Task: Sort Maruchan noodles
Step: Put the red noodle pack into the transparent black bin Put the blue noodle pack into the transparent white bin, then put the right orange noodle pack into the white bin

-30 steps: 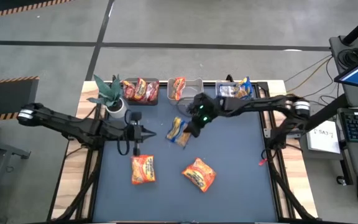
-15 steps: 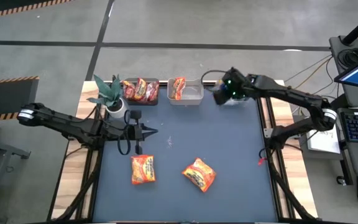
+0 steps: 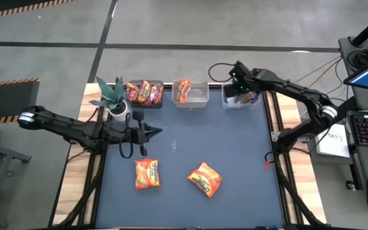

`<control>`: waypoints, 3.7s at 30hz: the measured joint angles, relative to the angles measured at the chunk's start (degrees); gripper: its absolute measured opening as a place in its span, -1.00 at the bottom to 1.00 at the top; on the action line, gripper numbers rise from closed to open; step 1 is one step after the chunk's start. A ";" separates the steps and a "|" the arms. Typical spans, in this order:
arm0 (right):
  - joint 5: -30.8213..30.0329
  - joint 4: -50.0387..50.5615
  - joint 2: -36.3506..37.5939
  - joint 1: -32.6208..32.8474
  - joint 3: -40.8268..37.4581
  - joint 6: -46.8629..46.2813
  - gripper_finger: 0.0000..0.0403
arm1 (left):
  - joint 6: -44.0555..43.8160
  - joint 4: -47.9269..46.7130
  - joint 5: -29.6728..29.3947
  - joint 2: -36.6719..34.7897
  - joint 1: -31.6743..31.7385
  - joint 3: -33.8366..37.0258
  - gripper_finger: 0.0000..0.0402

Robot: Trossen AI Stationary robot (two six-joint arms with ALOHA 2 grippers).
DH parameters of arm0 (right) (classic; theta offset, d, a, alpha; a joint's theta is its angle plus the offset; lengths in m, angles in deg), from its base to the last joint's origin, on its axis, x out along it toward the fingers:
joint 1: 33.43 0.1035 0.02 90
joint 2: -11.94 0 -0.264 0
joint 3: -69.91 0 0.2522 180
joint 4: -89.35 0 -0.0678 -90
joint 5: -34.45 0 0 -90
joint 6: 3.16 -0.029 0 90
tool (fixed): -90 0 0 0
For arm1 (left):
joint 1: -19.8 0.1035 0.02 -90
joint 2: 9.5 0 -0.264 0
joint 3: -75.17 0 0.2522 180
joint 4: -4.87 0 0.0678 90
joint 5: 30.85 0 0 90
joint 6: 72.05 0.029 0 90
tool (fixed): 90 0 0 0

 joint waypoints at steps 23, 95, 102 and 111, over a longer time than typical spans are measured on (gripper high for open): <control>-4.24 3.96 -3.82 -0.09 0.86 -1.77 -0.06 | 1.04 -2.42 -5.62 -0.04 0.11 -1.58 -1.00; 35.58 -11.28 -27.75 54.08 9.73 3.09 -0.96 | 1.28 -0.53 -5.52 4.52 0.09 -4.88 -1.00; 36.31 -14.97 -27.58 52.18 7.74 6.03 -0.96 | 1.21 -0.65 -5.52 4.63 0.09 -4.88 -1.00; 24.01 -11.04 -24.22 45.67 7.50 15.86 -0.96 | 0.60 -0.52 -5.52 4.63 0.09 -4.88 -1.00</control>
